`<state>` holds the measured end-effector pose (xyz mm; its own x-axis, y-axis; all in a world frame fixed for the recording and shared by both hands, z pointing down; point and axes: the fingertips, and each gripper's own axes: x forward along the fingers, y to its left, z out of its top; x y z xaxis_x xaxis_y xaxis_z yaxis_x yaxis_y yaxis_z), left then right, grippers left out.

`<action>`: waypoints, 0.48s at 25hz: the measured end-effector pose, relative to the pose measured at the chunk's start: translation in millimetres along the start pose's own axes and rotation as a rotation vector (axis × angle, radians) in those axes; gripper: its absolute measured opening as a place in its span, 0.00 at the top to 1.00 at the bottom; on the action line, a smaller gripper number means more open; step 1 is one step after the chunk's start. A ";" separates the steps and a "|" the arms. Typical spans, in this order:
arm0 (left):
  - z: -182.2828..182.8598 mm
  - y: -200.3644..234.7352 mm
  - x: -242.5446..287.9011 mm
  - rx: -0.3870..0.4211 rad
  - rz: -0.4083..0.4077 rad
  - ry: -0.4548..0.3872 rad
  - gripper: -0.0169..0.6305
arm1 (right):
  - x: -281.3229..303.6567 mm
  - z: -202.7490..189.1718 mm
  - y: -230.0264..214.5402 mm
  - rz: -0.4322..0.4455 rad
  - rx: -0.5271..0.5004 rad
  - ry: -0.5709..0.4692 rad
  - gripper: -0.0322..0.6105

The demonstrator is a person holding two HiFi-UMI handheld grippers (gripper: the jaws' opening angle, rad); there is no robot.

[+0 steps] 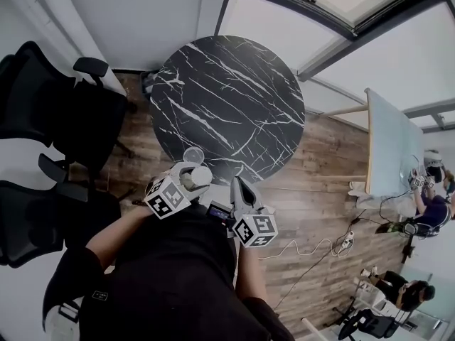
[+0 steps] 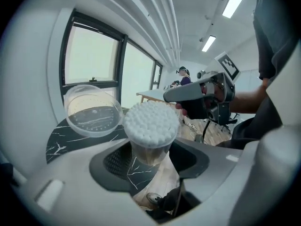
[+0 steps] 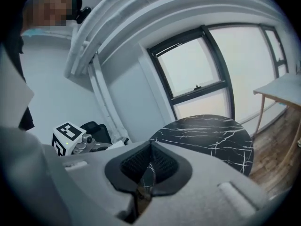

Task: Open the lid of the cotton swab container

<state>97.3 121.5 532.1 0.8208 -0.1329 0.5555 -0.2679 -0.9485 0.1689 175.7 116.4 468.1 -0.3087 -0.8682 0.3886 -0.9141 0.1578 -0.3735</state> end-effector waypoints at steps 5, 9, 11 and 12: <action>10.0 14.9 -7.1 -0.035 0.064 -0.050 0.58 | -1.3 2.7 -9.4 -0.074 0.022 -0.028 0.95; 11.3 18.7 -8.5 -0.031 0.083 -0.056 0.58 | -1.5 6.3 -13.7 -0.138 0.008 -0.060 0.95; 12.1 19.6 -9.1 -0.032 0.091 -0.062 0.58 | -1.2 6.4 -15.3 -0.161 0.013 -0.069 0.95; 12.7 20.1 -9.4 -0.034 0.093 -0.064 0.58 | -0.9 5.9 -15.6 -0.169 0.014 -0.071 0.95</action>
<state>90.6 100.0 519.9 0.8219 -0.2391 0.5171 -0.3604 -0.9211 0.1470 191.8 112.0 468.5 -0.1316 -0.9129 0.3864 -0.9473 0.0009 -0.3204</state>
